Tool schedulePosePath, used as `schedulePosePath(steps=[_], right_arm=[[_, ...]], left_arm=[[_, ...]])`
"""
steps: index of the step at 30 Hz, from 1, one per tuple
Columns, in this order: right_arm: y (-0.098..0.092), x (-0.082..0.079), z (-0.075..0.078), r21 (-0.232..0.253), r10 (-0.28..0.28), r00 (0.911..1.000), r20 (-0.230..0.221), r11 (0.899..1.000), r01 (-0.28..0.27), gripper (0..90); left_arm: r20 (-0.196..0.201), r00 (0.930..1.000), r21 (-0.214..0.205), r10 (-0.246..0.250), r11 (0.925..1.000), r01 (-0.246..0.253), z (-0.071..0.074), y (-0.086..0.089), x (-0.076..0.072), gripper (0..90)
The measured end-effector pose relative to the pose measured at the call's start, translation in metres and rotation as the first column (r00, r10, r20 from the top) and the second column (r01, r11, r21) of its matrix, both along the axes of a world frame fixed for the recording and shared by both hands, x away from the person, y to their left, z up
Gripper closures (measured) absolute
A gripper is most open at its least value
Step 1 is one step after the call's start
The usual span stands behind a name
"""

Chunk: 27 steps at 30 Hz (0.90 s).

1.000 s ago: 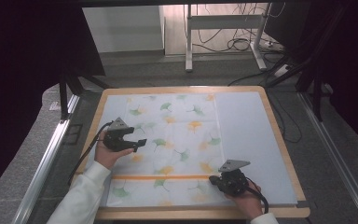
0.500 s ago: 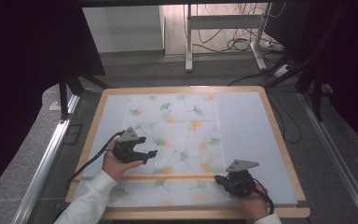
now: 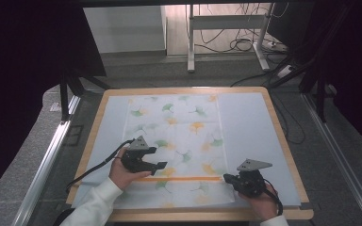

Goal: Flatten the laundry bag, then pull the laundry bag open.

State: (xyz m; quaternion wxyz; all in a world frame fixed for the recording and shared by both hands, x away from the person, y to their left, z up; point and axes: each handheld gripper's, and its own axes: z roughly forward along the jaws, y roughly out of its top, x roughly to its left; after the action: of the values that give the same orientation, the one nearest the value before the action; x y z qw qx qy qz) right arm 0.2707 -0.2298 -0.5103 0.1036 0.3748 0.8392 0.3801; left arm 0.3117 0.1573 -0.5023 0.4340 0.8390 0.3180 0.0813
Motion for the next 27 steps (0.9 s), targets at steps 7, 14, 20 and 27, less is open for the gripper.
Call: schedulePosePath(steps=[7,14,20,27], right_arm=[[-0.003,0.001,0.000,0.004,-0.017,0.9999,-0.002,1.000,0.017,88.5],[-0.004,-0.004,-0.001,0.006,-0.019,0.9998,-0.010,1.000,0.019,88.3],[0.000,-0.013,-0.001,0.000,-0.008,0.9999,-0.009,1.000,0.008,88.2],[-0.001,-0.027,-0.002,0.000,0.001,1.0000,-0.006,1.000,-0.001,88.3]], left_arm=[[0.044,0.9983,0.063,-0.037,0.9974,0.034,0.001,-0.013,-0.010,25.7],[0.044,0.9951,0.060,-0.089,0.9945,0.086,0.003,-0.032,-0.018,26.1],[0.059,0.9892,0.069,-0.134,0.9890,0.130,0.006,-0.049,-0.024,26.4],[0.033,0.9872,0.045,-0.156,0.9870,0.154,0.003,-0.061,-0.019,28.5]])
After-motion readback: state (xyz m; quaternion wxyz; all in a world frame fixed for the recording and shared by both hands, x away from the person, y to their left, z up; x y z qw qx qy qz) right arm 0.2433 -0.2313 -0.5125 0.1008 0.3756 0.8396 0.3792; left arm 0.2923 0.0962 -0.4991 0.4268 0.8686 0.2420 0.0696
